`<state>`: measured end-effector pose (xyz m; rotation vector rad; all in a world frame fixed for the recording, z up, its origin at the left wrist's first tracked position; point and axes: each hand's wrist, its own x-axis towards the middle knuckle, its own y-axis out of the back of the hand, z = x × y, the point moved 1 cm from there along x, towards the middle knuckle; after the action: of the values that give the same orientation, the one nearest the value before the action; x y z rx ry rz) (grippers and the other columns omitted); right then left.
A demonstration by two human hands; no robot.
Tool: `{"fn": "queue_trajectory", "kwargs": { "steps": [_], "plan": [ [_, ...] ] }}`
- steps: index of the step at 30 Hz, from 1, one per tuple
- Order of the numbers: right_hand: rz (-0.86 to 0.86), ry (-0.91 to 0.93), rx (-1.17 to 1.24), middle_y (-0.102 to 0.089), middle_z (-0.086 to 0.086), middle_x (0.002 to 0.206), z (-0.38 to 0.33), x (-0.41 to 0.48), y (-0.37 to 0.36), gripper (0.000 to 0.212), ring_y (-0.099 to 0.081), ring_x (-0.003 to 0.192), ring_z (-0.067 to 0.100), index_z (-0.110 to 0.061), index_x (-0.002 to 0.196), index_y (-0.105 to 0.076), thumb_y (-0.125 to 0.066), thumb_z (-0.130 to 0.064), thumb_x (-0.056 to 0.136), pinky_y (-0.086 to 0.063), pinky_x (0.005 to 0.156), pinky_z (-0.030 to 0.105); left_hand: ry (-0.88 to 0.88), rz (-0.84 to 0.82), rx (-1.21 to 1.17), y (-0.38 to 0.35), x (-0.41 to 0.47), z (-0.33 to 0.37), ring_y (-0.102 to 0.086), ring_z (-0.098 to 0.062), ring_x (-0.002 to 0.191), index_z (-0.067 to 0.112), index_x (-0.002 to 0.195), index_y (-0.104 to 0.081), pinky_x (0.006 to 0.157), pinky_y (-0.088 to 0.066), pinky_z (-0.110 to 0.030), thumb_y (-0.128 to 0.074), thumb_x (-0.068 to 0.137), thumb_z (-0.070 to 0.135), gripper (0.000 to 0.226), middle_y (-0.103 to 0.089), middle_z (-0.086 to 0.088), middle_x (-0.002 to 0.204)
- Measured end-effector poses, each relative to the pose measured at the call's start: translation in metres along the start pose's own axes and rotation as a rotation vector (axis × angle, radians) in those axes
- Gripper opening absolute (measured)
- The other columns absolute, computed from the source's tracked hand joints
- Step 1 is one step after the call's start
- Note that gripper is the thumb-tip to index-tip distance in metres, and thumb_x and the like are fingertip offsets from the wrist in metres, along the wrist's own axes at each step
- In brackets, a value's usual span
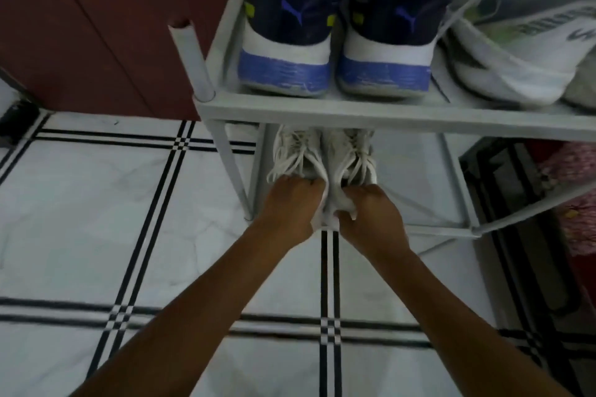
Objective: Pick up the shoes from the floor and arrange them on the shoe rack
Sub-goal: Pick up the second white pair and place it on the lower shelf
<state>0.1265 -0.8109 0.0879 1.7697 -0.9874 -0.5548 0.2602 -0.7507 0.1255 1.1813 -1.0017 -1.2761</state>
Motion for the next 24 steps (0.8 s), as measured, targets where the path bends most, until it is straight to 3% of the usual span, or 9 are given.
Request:
{"fn": "queue_trajectory", "kwargs": {
  "steps": [4,7,11,18,24],
  "plan": [
    [0.014,0.023,-0.076,-0.064,0.008,0.094,0.010,0.027,-0.026,0.036,-0.061,0.087,0.026,-0.020,0.110,-0.061,-0.066,-0.025,0.074,-0.055,0.071,0.036,-0.055,0.067,0.034,-0.031,0.025,-0.030,-0.061,-0.028,0.093,0.008,0.109,-0.053,0.070,-0.041,-0.031,-0.062,0.081,0.015,0.031,-0.064,-0.011,0.103],
    [0.024,0.016,-0.075,-0.062,0.008,0.109,0.014,0.039,-0.040,0.049,-0.059,0.102,0.026,-0.023,0.125,-0.054,-0.066,-0.030,0.078,-0.050,0.079,0.034,-0.091,0.098,0.050,-0.054,0.039,-0.049,-0.061,-0.026,0.090,0.009,0.108,-0.054,0.069,-0.040,-0.029,-0.065,0.078,0.012,0.032,-0.065,-0.010,0.099],
    [0.040,-0.009,-0.042,-0.062,0.007,0.111,0.005,0.044,-0.049,0.040,-0.058,0.106,0.027,-0.017,0.117,-0.057,-0.065,-0.024,0.079,-0.050,0.082,0.034,-0.058,0.146,0.057,-0.070,0.044,-0.059,-0.060,-0.026,0.093,0.011,0.113,-0.053,0.072,-0.044,-0.030,-0.064,0.080,0.015,0.035,-0.064,-0.010,0.105],
    [-0.003,-0.039,0.019,-0.056,0.010,0.126,-0.009,0.034,-0.060,0.050,-0.054,0.116,0.028,-0.016,0.129,-0.050,-0.064,-0.020,0.081,-0.050,0.093,0.038,0.034,0.107,0.109,-0.072,0.034,-0.062,-0.059,-0.029,0.097,0.011,0.113,-0.050,0.073,-0.045,-0.031,-0.063,0.083,0.017,0.032,-0.063,-0.011,0.109],
    [0.015,-0.016,-0.038,-0.058,0.010,0.117,-0.013,0.042,-0.064,0.040,-0.055,0.111,0.029,-0.016,0.120,-0.055,-0.061,-0.017,0.080,-0.052,0.087,0.039,0.008,0.123,0.142,-0.077,0.041,-0.066,-0.059,-0.030,0.095,0.008,0.108,-0.049,0.072,-0.044,-0.034,-0.063,0.082,0.011,0.029,-0.061,-0.015,0.108]
  ]
}}
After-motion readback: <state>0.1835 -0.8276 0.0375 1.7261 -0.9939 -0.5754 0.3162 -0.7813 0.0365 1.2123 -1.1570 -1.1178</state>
